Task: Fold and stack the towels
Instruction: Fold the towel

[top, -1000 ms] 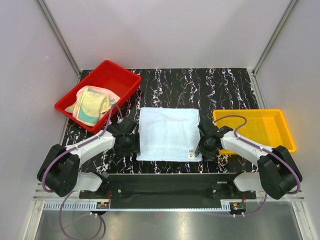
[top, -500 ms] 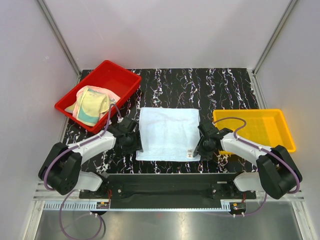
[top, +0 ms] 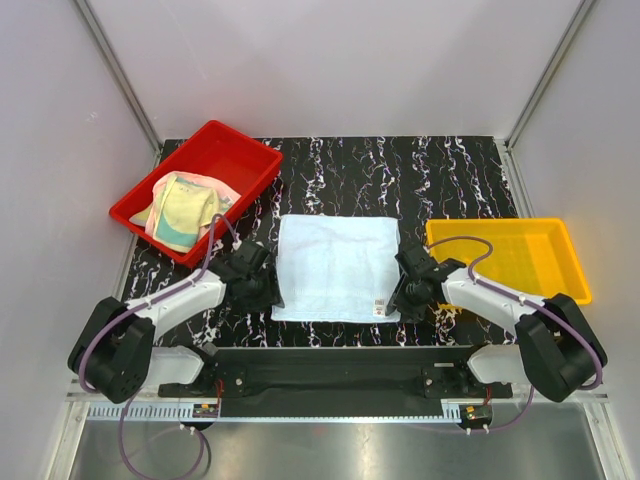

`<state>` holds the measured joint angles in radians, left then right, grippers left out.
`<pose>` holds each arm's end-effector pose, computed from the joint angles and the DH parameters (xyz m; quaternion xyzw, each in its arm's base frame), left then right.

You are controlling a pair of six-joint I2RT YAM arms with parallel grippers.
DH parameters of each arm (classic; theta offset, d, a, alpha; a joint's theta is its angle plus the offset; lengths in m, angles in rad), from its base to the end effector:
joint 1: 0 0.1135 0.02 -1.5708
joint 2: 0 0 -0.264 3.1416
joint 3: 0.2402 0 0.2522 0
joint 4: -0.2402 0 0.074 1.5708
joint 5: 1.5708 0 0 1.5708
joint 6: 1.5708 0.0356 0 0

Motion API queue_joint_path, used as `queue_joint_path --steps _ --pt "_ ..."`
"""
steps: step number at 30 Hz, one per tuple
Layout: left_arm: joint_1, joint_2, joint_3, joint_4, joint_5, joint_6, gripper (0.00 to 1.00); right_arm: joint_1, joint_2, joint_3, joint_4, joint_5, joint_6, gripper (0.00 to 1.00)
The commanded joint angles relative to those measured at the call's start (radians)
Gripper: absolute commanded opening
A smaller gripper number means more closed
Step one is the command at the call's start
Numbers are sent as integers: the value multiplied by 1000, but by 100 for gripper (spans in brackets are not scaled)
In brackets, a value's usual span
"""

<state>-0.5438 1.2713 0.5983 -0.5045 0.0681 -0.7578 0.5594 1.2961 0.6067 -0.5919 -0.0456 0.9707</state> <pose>0.1810 -0.1123 0.1588 -0.0981 0.9753 -0.1449 0.1351 0.1745 0.1111 0.1531 0.1988 0.9691 0.1161 0.0884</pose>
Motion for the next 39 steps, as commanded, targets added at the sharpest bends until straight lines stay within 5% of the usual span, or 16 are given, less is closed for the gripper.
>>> queue_joint_path --steps 1,7,12,18,39 --pt "-4 3 -35 -34 -2 -20 55 20 -20 -15 -22 23 22 45" --pt "-7 16 -64 -16 -7 -34 47 23 -18 -47 6 26 34 36" --pt "-7 14 -84 4 2 -38 25 23 -34 -47 12 33 36 17" --pt "-5 37 -98 98 99 -61 0 33 -34 -50 41 27 31 5" --pt "-10 -138 3 -89 19 -75 0 56 -86 27 -46 90 -15 0"
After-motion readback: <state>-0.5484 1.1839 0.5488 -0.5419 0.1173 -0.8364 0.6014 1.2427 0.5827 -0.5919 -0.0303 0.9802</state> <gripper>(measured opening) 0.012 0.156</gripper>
